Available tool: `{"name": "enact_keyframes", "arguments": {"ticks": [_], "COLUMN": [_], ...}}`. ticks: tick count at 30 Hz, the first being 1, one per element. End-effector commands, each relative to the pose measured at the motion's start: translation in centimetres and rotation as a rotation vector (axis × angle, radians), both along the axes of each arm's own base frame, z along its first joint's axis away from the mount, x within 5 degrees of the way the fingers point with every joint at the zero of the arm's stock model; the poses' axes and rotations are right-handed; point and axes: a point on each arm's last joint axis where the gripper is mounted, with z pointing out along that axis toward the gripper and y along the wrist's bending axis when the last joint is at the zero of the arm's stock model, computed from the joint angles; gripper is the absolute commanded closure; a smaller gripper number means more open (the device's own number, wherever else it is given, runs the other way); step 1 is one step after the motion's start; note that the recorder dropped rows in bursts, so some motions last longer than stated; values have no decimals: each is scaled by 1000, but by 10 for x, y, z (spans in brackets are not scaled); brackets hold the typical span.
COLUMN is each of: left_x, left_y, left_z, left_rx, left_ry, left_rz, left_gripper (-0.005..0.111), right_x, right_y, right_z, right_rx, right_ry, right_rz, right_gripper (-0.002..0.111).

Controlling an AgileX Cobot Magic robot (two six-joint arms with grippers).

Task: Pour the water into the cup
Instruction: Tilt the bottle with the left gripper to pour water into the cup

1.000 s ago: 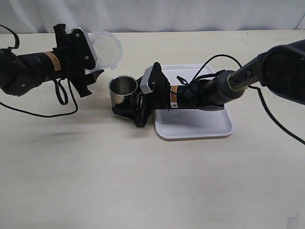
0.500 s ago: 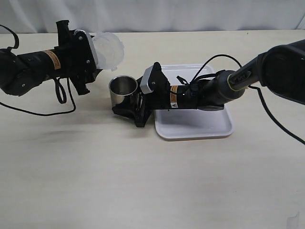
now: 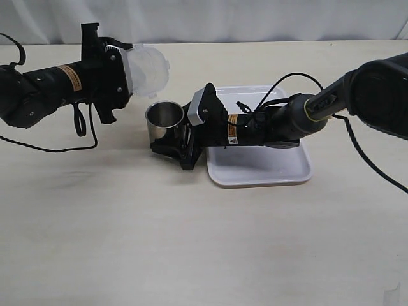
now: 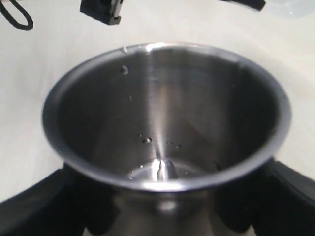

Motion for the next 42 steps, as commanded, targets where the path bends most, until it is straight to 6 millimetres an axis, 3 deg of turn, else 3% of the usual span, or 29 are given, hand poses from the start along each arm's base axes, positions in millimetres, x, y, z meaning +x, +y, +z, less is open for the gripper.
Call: {"name": "enact_keyframes", "arguments": {"ticks": [1,16,42], "left_x": [3,7,7], "left_y": [-5,-7,-8], "left_z": [14,20,21], "left_rx": [-23,75,132], "left_ry": [-80,-197,-244], "left_rz": [-19,-79,-106], "left_gripper": [107,107,107], "right_x": [-1,-1,-1], "right_y": [-1,-1,-1], "right_z": [-5,-5,-5], "right_rx": [-41,-40,-40], "right_ry": [9,12,12], "right_rz": [9,8,8], "right_gripper": [104,104,104]}}
